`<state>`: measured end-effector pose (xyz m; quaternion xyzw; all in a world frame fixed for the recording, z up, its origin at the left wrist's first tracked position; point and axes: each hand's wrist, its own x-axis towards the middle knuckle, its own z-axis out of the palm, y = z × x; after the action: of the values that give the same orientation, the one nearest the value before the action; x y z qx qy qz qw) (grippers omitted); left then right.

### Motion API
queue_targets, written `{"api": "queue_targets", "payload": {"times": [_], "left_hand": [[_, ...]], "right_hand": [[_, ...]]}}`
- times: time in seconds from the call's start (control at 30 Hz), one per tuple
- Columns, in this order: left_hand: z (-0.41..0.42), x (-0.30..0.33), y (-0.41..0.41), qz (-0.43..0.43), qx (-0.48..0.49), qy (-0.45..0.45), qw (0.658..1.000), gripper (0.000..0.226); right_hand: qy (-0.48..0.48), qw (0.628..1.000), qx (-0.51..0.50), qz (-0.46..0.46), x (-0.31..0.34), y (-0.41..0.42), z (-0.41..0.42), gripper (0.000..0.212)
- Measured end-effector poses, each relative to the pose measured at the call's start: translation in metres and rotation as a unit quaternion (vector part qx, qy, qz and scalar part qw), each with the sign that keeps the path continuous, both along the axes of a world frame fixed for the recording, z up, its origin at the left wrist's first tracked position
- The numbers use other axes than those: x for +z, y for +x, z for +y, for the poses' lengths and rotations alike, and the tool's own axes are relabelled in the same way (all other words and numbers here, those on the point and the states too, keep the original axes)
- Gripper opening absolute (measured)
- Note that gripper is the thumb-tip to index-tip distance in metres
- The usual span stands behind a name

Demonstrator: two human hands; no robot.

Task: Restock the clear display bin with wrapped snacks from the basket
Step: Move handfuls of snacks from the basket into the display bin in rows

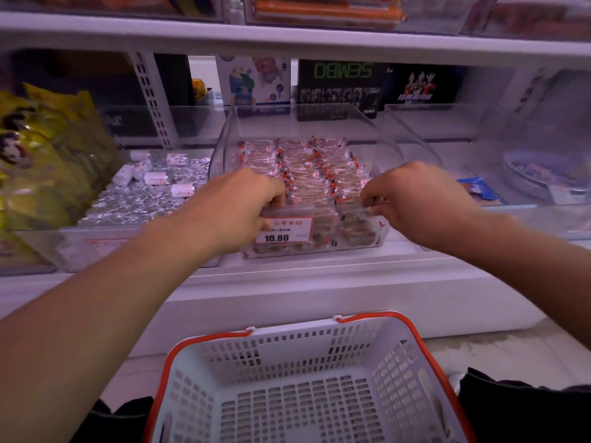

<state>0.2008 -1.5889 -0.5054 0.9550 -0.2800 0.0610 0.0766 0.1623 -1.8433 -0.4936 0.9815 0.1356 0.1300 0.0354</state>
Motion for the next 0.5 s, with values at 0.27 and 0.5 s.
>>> {"api": "queue_targets", "payload": {"times": [0.27, 0.5], "left_hand": [[0.009, -0.008, -0.001, 0.026, 0.0, 0.002, 1.0, 0.04], [0.011, -0.013, -0.007, 0.001, -0.002, 0.009, 1.0, 0.041]], "right_hand": [[-0.002, 1.0, 0.02, 0.018, -0.006, 0.0, 0.006, 0.023], [0.001, 0.999, 0.012, 0.045, -0.005, -0.004, 0.008, 0.022]]}}
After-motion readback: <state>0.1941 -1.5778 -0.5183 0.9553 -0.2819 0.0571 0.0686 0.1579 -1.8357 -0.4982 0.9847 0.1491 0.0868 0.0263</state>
